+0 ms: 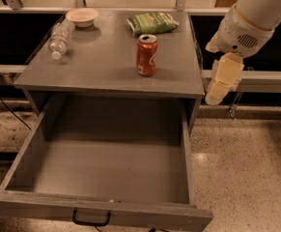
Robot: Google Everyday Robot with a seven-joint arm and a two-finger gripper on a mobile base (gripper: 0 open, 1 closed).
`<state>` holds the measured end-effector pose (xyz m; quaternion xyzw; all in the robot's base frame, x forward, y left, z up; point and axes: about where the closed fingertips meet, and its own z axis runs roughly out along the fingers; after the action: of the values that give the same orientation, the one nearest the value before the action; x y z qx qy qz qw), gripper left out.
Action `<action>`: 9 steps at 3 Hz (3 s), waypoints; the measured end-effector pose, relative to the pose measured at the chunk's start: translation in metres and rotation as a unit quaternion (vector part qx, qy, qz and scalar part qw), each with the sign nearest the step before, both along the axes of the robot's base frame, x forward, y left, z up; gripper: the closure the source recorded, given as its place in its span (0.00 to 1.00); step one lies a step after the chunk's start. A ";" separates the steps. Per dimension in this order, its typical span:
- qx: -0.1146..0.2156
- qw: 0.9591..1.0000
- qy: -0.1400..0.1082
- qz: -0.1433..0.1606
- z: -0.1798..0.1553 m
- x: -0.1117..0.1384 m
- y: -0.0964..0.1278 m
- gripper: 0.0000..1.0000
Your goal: Place coke can into top drawer
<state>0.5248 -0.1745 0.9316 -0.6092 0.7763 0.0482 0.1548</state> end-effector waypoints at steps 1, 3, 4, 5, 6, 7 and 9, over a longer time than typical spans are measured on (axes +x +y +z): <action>0.006 1.000 0.002 0.001 -0.001 0.002 0.001 0.00; 0.180 0.980 0.068 0.040 -0.014 0.035 0.018 0.00; 0.186 0.980 0.057 0.037 -0.011 0.040 0.023 0.00; 0.214 0.975 0.051 0.027 -0.013 0.052 0.024 0.00; 0.257 0.964 0.054 0.027 -0.013 0.077 0.040 0.00; 0.292 0.954 0.059 0.037 -0.013 0.103 0.068 0.00; 0.319 0.946 0.054 0.040 -0.020 0.118 0.077 0.00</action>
Offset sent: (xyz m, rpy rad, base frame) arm 0.0212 0.0035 -0.0036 0.3153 0.1415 0.0824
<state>0.6423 -0.0976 0.9115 -0.5550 0.7027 0.3320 0.2966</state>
